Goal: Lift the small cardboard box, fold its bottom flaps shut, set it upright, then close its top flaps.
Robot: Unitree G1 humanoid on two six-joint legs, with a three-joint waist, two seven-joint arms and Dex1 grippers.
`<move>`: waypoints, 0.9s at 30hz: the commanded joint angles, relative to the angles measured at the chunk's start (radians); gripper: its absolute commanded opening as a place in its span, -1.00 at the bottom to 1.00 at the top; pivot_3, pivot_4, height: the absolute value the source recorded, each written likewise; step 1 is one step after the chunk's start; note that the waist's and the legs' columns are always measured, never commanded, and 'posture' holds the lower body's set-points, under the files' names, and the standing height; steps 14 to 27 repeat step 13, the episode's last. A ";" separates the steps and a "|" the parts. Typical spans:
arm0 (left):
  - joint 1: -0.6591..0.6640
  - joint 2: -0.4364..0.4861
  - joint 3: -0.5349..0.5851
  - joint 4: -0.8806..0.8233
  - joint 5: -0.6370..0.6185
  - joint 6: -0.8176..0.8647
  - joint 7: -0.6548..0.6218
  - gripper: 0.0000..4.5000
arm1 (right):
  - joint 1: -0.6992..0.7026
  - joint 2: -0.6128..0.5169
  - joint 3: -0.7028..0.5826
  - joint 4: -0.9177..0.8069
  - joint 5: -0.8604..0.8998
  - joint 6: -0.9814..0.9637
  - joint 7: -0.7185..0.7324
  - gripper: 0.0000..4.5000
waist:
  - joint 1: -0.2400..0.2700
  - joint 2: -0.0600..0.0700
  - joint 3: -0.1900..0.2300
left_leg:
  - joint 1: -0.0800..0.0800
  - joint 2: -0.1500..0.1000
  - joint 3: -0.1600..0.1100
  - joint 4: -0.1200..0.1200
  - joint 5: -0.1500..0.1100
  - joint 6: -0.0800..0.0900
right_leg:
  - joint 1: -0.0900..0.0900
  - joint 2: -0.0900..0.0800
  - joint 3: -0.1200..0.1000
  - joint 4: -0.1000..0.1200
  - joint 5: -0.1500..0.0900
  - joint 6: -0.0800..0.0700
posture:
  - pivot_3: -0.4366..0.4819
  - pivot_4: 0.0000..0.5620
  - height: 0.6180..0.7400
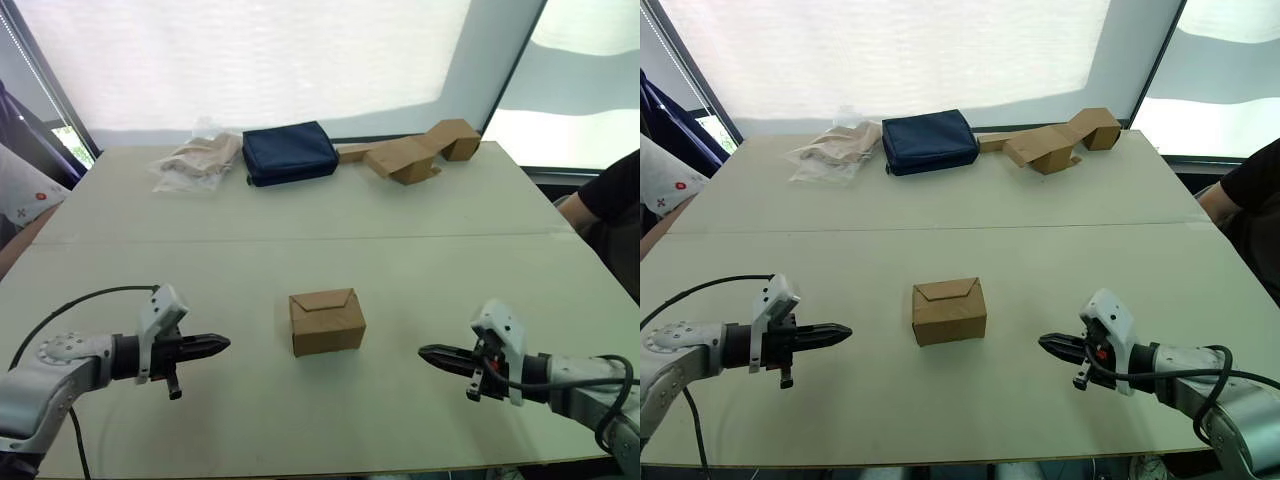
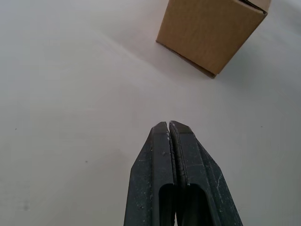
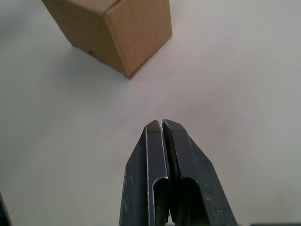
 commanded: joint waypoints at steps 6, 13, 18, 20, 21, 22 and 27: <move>0.054 0.006 0.036 -0.018 -0.011 -0.008 -0.019 -0.99 | -0.030 0.017 -0.025 -0.008 0.033 -0.012 -0.008 -1.00 | 0.000 0.000 0.000 | 0.000 0.000 0.000 0.000 0.000 0.000 | 0.000 0.000 0.000 0.000 0.000 0.000 | -0.05 -0.47 1.00; 0.056 0.004 0.040 -0.016 -0.036 0.015 -0.022 -0.99 | -0.046 0.015 -0.010 0.000 0.032 -0.005 -0.006 -1.00 | 0.003 0.000 0.000 | 0.000 0.000 0.000 0.000 0.000 0.000 | 0.000 0.000 0.000 0.000 0.000 0.000 | -0.05 -0.47 1.00; 0.056 0.004 0.040 -0.016 -0.036 0.015 -0.022 -0.99 | -0.046 0.015 -0.010 0.000 0.032 -0.005 -0.006 -1.00 | 0.003 0.000 0.000 | 0.000 0.000 0.000 0.000 0.000 0.000 | 0.000 0.000 0.000 0.000 0.000 0.000 | -0.05 -0.47 1.00; 0.056 0.004 0.040 -0.016 -0.036 0.015 -0.022 -0.99 | -0.046 0.015 -0.010 0.000 0.032 -0.005 -0.006 -1.00 | 0.003 0.000 0.000 | 0.000 0.000 0.000 0.000 0.000 0.000 | 0.000 0.000 0.000 0.000 0.000 0.000 | -0.05 -0.47 1.00; 0.056 0.004 0.040 -0.016 -0.036 0.015 -0.022 -0.99 | -0.046 0.015 -0.010 0.000 0.032 -0.005 -0.006 -1.00 | 0.003 0.000 0.000 | 0.000 0.000 0.000 0.000 0.000 0.000 | 0.000 0.000 0.000 0.000 0.000 0.000 | -0.05 -0.47 1.00; 0.056 0.004 0.040 -0.016 -0.036 0.015 -0.022 -0.99 | -0.046 0.015 -0.010 0.000 0.032 -0.005 -0.006 -1.00 | 0.003 0.000 0.000 | 0.000 0.000 0.000 0.000 0.000 0.000 | 0.000 0.000 0.000 0.000 0.000 0.000 | -0.05 -0.47 1.00; 0.056 0.004 0.040 -0.016 -0.036 0.015 -0.022 -0.99 | -0.046 0.015 -0.010 0.000 0.032 -0.005 -0.006 -1.00 | 0.003 0.000 0.000 | 0.000 0.000 0.000 0.000 0.000 0.000 | 0.000 0.000 0.000 0.000 0.000 0.000 | -0.05 -0.47 1.00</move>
